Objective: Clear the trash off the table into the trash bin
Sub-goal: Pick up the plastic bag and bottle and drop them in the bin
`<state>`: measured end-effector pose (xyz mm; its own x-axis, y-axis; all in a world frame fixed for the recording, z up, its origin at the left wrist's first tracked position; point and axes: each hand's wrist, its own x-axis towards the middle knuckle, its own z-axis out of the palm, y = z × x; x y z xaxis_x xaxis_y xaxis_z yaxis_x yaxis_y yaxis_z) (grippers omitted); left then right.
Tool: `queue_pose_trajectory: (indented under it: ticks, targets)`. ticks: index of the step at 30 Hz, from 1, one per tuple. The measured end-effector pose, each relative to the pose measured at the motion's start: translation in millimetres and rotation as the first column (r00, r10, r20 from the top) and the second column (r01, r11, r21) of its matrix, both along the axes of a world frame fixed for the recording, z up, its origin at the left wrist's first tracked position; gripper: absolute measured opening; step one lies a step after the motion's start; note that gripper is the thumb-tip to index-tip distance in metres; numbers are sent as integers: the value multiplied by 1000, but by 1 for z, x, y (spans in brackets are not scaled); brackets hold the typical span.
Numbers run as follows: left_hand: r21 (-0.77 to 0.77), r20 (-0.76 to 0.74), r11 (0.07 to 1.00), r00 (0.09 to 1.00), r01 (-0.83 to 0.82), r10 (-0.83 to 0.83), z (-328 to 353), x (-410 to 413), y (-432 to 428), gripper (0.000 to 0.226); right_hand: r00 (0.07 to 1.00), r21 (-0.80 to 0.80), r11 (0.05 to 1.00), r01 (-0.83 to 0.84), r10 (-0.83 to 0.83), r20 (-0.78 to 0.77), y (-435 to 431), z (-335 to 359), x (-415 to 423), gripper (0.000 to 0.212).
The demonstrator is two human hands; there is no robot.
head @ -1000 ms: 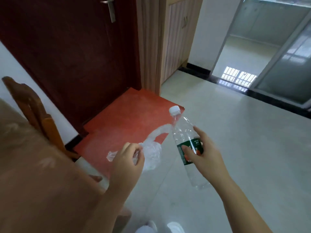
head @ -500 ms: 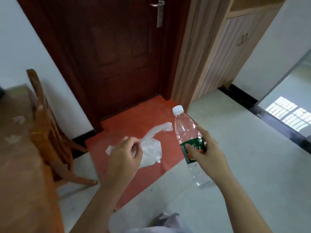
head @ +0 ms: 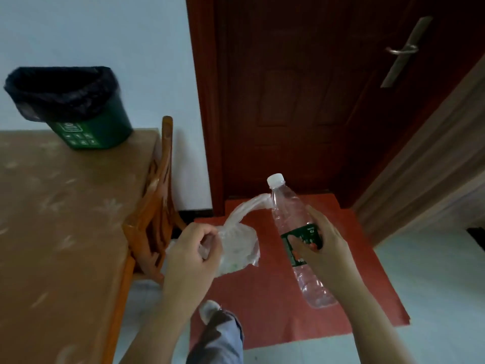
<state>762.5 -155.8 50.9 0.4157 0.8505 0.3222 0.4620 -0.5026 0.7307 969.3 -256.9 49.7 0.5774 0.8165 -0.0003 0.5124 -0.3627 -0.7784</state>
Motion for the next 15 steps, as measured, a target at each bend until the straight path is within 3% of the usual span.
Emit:
queue_pose_trajectory:
  ticks: [9,15]
  targets:
    - [-51,188,979,961,-199,205,38,-3,168,9,974,33,976,-217,215,69,207,29,2,67]
    - [-52,205,906,884,-420,421,42,-37,241,9,918,80,917,-391,383,100,320,34,-18,67]
